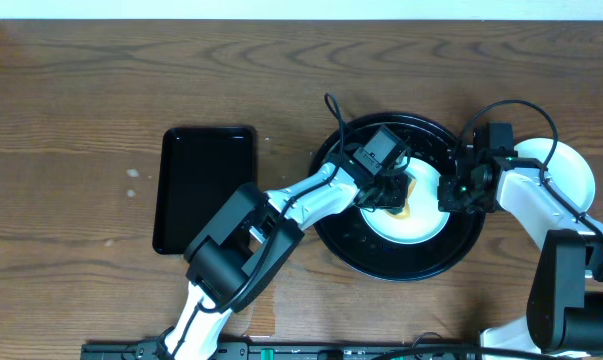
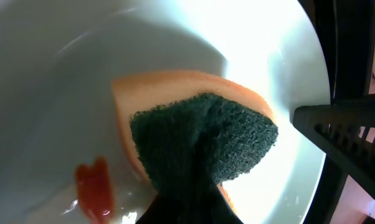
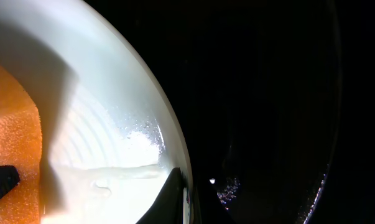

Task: Clean dirty plates on tray and stack at the side
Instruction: 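Lift sponge with left gripper and scrub the plate held by right gripper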

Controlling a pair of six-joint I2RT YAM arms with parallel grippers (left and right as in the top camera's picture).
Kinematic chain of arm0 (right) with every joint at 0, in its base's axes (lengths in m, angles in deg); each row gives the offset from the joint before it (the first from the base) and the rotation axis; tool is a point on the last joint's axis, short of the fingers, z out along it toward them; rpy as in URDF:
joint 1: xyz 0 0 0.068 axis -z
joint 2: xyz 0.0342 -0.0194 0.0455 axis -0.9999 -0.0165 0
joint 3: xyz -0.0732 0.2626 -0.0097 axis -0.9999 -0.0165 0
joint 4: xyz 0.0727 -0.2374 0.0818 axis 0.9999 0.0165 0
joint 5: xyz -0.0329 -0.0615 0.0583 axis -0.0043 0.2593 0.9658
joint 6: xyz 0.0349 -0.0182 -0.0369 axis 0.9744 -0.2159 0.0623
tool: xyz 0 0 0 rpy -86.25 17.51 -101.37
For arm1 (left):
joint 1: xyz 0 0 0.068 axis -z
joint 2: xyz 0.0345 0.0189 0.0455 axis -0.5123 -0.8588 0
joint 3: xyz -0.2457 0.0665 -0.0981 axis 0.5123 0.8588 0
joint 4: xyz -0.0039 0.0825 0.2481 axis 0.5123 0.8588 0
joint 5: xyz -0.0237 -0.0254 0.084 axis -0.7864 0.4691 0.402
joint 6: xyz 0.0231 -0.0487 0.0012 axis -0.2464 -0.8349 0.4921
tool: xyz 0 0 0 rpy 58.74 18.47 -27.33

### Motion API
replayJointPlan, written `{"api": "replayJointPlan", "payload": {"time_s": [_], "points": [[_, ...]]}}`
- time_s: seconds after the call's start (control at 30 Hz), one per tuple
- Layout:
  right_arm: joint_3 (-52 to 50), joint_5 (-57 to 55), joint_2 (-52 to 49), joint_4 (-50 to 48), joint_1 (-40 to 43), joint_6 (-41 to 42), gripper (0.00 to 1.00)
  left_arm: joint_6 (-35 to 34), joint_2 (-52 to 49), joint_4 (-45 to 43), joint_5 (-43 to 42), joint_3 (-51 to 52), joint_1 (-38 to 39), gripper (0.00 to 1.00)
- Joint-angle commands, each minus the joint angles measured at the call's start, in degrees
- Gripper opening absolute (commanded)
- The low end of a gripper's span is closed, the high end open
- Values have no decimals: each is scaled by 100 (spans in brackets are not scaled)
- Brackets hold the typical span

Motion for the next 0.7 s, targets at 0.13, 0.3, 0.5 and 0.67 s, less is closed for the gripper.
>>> {"api": "replayJointPlan", "payload": {"time_s": [0.13,0.3,0.5,0.67], "points": [[-79,-212,-68,142,-157,15,1,758,-428,743,1379,-24,15,8],[-79,-212,-68,149,-157,17,1,1158,-428,1167,2334,-24,9,8],[-79,-212,-68,175,-157,35,1,1550,-428,1305,3115,-35,9,8],[-79,-212,-68,201,-157,35,1,1786,-428,1414,3600,-96,9,7]]}}
